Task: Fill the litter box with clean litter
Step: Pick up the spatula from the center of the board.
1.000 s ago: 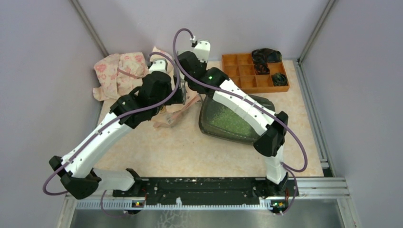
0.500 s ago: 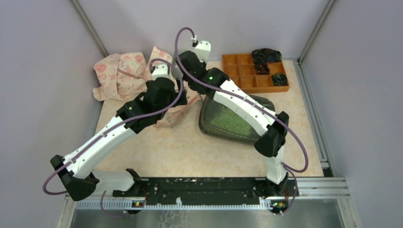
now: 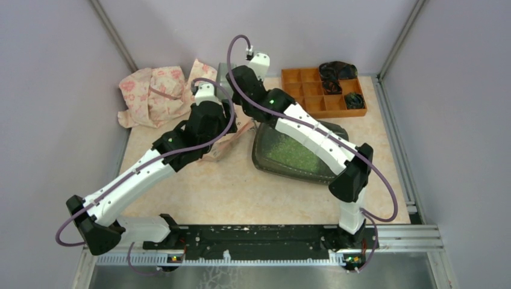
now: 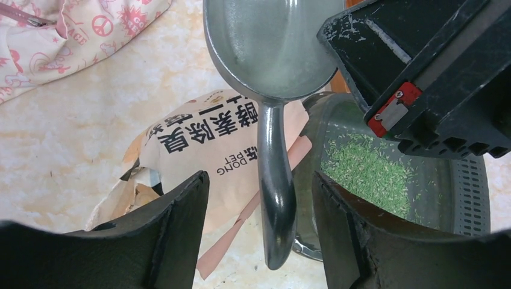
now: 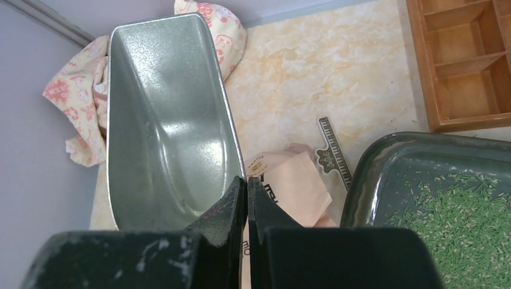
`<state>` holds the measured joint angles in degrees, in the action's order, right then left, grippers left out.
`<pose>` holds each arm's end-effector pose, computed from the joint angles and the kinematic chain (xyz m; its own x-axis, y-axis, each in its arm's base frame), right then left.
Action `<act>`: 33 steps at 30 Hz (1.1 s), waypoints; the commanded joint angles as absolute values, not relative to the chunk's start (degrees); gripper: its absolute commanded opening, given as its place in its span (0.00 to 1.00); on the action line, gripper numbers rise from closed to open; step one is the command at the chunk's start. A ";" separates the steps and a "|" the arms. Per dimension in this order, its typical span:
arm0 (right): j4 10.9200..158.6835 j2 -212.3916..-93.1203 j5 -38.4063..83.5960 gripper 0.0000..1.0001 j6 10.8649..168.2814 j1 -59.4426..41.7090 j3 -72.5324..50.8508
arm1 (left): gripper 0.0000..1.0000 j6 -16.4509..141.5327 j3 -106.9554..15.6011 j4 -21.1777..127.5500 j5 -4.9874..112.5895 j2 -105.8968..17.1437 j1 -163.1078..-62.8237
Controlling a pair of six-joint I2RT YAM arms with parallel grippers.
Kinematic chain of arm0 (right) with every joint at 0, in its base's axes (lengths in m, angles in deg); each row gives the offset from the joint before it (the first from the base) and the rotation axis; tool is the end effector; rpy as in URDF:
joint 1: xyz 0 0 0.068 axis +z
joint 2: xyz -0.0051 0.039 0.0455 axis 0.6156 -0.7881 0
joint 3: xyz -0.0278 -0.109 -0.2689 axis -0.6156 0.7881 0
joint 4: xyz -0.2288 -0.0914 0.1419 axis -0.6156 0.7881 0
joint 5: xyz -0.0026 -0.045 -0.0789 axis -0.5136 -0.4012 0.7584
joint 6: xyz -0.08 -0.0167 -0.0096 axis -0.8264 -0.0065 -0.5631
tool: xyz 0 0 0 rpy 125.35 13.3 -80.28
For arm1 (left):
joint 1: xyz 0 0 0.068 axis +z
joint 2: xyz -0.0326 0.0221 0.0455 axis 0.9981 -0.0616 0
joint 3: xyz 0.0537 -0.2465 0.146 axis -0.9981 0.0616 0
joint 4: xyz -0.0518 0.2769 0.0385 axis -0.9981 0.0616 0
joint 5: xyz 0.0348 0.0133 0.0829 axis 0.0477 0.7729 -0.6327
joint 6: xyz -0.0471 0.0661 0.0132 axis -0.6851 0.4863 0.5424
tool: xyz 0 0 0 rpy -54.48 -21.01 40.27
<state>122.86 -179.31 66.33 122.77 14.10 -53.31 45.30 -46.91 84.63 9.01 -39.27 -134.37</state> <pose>0.3256 0.3495 0.4291 -0.4271 0.2971 -0.8540 -0.0575 0.9337 0.3535 0.2381 -0.2001 0.3965 -0.3747 -0.1633 -0.9127 0.0658 0.9772 -0.2019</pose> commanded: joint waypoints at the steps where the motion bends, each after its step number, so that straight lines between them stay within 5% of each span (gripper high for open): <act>1: 118.09 -175.52 65.53 0.00 123.91 14.76 -54.24 | 0.69 44.88 -47.13 82.39 8.40 -38.79 -134.81; 5: 117.64 -175.56 64.93 0.00 123.98 14.96 -54.30 | 0.69 44.39 -46.44 81.63 7.94 -38.19 -134.85; 10: 117.44 -175.95 64.51 0.00 124.15 15.33 -54.47 | 0.45 44.22 -46.70 80.93 8.08 -38.71 -134.89; 16: 117.43 -175.86 64.61 0.00 124.03 15.36 -54.84 | 0.35 44.24 -46.75 81.82 7.75 -38.61 -134.90; 19: 117.43 -175.89 64.39 0.00 124.06 15.38 -55.29 | 0.00 44.10 -47.39 83.05 6.99 -38.77 -134.90; 28: 118.75 -176.15 62.72 0.02 122.93 15.36 -57.45 | 0.00 45.99 -52.31 88.62 7.26 -39.03 -134.85; 33: 121.69 -176.05 61.40 0.34 121.00 14.93 -59.89 | 0.00 46.94 -59.40 95.34 9.13 -38.90 -134.73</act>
